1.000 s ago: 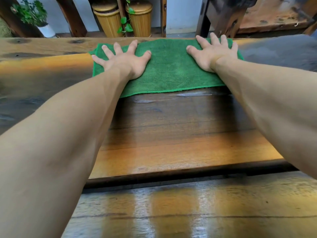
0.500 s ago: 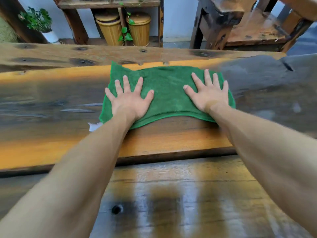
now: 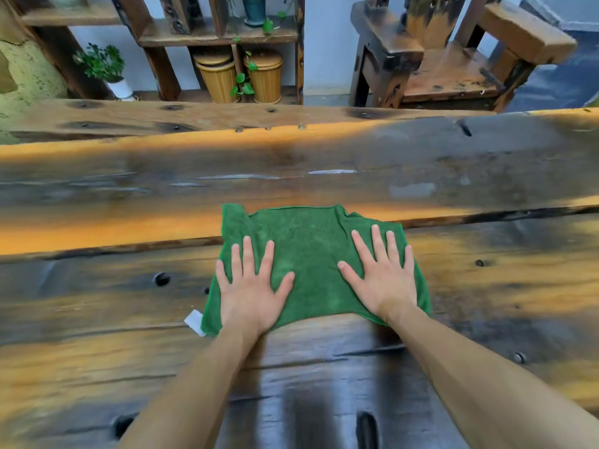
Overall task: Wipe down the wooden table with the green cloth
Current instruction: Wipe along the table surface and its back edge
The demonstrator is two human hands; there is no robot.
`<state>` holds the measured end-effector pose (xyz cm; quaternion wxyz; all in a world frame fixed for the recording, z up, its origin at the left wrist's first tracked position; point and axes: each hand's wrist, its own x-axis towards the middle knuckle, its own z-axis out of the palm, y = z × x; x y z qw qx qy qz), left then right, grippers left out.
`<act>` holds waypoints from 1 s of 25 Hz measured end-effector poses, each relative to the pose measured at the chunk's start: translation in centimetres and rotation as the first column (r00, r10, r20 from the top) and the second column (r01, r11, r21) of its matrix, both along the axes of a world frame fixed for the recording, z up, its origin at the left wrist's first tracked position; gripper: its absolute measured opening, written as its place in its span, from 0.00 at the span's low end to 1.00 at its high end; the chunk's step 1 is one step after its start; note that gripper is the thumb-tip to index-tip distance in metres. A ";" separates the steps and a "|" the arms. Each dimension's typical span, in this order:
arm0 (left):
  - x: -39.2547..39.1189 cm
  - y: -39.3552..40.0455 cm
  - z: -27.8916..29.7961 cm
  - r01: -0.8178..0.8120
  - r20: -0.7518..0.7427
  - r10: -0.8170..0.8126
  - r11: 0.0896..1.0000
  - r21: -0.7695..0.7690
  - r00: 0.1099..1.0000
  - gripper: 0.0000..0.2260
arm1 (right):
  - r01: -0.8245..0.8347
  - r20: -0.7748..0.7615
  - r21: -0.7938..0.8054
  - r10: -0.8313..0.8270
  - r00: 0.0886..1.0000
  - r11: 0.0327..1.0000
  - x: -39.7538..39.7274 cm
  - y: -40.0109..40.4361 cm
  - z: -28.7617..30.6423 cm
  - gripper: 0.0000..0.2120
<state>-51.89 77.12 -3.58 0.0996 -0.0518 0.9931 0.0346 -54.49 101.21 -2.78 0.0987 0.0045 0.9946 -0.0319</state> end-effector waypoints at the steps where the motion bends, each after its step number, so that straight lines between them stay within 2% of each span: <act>1: 2.3 0.1 0.1 -0.002 0.005 0.002 1.000 0.001 1.000 0.36 | -0.012 0.004 -0.003 0.012 1.000 1.000 2.3 0.1 0.0 0.35; 8: 15.2 1.3 0.3 -0.030 0.012 0.029 0.999 0.025 0.999 0.37 | -0.061 0.055 -0.001 0.061 0.997 0.998 14.0 1.3 0.3 0.35; 16: 27.6 1.9 -0.7 -0.025 -0.077 0.029 0.999 0.048 0.997 0.36 | -0.069 0.044 0.005 0.068 0.997 0.998 26.0 2.4 0.5 0.37; 25: 41.5 2.7 -0.6 0.006 -0.048 -0.003 0.999 0.046 0.999 0.35 | -0.046 0.060 0.007 0.046 0.997 0.999 40.2 3.4 0.9 0.38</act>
